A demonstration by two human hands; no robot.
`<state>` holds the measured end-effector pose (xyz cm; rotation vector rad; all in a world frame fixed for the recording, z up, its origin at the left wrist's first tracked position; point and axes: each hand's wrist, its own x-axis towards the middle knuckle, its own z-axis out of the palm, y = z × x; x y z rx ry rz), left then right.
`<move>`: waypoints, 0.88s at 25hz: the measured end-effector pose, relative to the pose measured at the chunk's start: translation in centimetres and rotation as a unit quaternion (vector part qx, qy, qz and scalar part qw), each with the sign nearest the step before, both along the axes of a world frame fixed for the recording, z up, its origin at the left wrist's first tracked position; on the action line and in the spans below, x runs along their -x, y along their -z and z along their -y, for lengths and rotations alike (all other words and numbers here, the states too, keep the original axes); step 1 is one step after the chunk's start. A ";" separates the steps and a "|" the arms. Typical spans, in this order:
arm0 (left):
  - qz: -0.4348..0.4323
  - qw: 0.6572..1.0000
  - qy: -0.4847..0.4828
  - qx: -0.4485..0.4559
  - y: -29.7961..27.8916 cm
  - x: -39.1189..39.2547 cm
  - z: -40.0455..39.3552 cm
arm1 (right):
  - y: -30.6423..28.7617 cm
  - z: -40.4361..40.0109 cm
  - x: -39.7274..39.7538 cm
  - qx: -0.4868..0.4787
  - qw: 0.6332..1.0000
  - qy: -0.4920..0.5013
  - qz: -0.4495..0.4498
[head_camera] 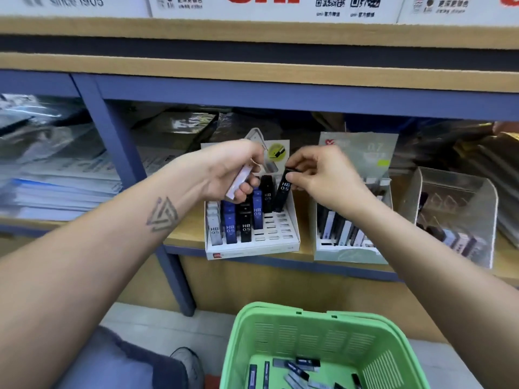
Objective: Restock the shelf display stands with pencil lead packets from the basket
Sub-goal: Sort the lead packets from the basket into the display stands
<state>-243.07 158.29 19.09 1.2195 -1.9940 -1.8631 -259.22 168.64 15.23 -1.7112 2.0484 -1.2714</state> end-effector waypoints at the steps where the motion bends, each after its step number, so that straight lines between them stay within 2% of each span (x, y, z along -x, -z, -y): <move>1: -0.010 1.000 0.006 -0.018 0.0 -0.3 0.1 | 0.4 0.4 -0.1 -0.004 1.000 0.005 -0.020; 9: -0.018 0.999 0.028 -0.006 1.7 -2.3 1.3 | 3.0 3.5 -0.7 -0.019 0.993 0.031 -0.111; 13: -0.004 0.999 0.019 0.029 1.5 -2.1 1.6 | 3.6 4.1 -0.9 -0.044 0.992 0.039 -0.112; 18: 0.009 1.000 -0.012 0.019 1.5 -1.9 1.8 | 3.2 4.4 -0.8 -0.088 0.989 0.003 -0.117; 22: -0.018 1.000 0.006 0.013 1.7 -2.6 2.1 | 4.0 5.3 -0.8 -0.062 0.986 0.030 -0.153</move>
